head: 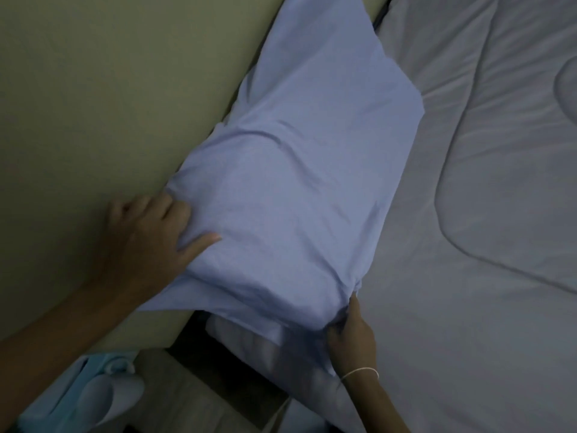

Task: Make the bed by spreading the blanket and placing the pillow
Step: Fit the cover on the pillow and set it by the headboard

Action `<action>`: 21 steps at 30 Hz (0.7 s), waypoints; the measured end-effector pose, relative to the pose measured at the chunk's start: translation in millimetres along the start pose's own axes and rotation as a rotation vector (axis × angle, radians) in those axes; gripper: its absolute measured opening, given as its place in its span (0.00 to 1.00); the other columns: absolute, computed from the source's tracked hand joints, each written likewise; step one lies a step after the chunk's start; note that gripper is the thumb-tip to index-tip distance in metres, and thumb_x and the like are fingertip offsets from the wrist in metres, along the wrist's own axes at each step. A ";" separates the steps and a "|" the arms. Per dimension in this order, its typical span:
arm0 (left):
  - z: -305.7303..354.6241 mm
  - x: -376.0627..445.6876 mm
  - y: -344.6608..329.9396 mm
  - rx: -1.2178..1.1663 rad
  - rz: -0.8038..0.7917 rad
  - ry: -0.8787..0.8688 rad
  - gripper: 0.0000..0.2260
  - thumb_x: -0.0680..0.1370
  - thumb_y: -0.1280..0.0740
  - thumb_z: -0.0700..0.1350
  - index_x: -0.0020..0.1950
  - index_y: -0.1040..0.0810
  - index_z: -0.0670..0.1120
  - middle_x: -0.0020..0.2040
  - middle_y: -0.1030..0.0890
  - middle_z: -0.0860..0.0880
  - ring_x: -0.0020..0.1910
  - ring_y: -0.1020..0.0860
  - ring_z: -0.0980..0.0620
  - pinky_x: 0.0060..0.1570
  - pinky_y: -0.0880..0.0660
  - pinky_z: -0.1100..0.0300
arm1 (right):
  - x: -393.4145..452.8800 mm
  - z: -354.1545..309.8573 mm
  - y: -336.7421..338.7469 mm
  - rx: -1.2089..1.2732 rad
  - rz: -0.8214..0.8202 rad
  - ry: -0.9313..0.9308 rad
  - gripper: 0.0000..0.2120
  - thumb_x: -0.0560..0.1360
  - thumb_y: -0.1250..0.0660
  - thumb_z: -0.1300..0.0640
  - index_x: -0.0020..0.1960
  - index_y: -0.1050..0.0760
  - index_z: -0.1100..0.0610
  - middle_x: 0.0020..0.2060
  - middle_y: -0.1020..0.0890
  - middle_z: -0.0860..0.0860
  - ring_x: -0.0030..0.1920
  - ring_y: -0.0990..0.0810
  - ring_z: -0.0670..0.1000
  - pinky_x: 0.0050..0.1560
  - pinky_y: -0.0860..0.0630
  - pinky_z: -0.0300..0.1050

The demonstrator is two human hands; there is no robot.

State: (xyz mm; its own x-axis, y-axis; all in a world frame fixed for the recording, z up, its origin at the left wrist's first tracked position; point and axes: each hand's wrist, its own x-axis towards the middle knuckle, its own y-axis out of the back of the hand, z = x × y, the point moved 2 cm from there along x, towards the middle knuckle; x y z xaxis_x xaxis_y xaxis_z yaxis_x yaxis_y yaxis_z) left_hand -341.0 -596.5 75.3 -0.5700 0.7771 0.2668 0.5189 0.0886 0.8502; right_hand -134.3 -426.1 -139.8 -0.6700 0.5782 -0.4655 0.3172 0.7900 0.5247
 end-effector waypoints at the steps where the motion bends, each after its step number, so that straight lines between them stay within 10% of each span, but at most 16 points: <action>1: 1.3 -2.3 1.8 0.006 0.016 -0.068 0.19 0.80 0.42 0.59 0.35 0.35 0.48 0.31 0.30 0.46 0.33 0.28 0.44 0.37 0.40 0.51 | 2.1 0.2 -1.7 -0.003 0.005 -0.028 0.33 0.75 0.39 0.63 0.77 0.46 0.52 0.45 0.19 0.63 0.44 0.21 0.63 0.40 0.29 0.47; 8: -1.0 -0.3 9.1 -0.131 -0.028 -0.349 0.20 0.78 0.46 0.45 0.32 0.20 0.42 0.26 0.21 0.43 0.24 0.22 0.46 0.28 0.26 0.52 | -0.6 6.0 -6.3 -0.235 -0.045 -0.023 0.07 0.74 0.38 0.61 0.46 0.20 0.59 0.46 0.16 0.60 0.48 0.20 0.61 0.41 0.31 0.45; 12: -15.8 -9.2 14.0 -0.331 -0.784 0.008 0.15 0.79 0.41 0.53 0.32 0.28 0.55 0.40 0.17 0.43 0.42 0.18 0.45 0.46 0.24 0.52 | -13.3 8.8 5.2 -0.550 -0.213 0.080 0.12 0.75 0.40 0.53 0.55 0.22 0.50 0.52 0.16 0.52 0.54 0.20 0.55 0.54 0.28 0.44; 14: -18.9 -3.3 17.0 -0.365 -0.904 0.121 0.20 0.78 0.38 0.59 0.28 0.37 0.56 0.33 0.22 0.50 0.38 0.22 0.50 0.44 0.29 0.54 | -5.6 7.2 31.2 -0.667 -0.149 0.097 0.13 0.75 0.41 0.51 0.55 0.22 0.49 0.52 0.16 0.50 0.55 0.19 0.53 0.56 0.28 0.43; 17: 4.3 40.1 41.5 -0.368 -0.472 -0.019 0.22 0.76 0.42 0.63 0.28 0.41 0.52 0.24 0.38 0.55 0.25 0.33 0.49 0.33 0.37 0.56 | 18.7 -13.2 76.8 -0.337 0.263 0.118 0.13 0.73 0.34 0.54 0.56 0.20 0.54 0.53 0.16 0.56 0.54 0.19 0.59 0.58 0.26 0.50; 21: 73.1 118.1 41.4 -0.367 -0.075 -0.195 0.14 0.78 0.46 0.51 0.44 0.25 0.45 0.41 0.23 0.41 0.41 0.23 0.38 0.43 0.27 0.46 | 66.5 -80.3 85.4 0.137 0.564 0.258 0.21 0.78 0.39 0.52 0.68 0.30 0.60 0.66 0.25 0.59 0.67 0.28 0.58 0.69 0.34 0.51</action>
State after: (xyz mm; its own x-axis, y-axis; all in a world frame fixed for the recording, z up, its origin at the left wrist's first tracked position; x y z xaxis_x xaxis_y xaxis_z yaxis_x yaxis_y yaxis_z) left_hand -340.3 -455.6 108.9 -0.4483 0.8833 0.1369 0.1987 -0.0509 0.9787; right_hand -205.7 -336.6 -68.7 -0.5099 0.8587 0.0515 0.7401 0.4074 0.5350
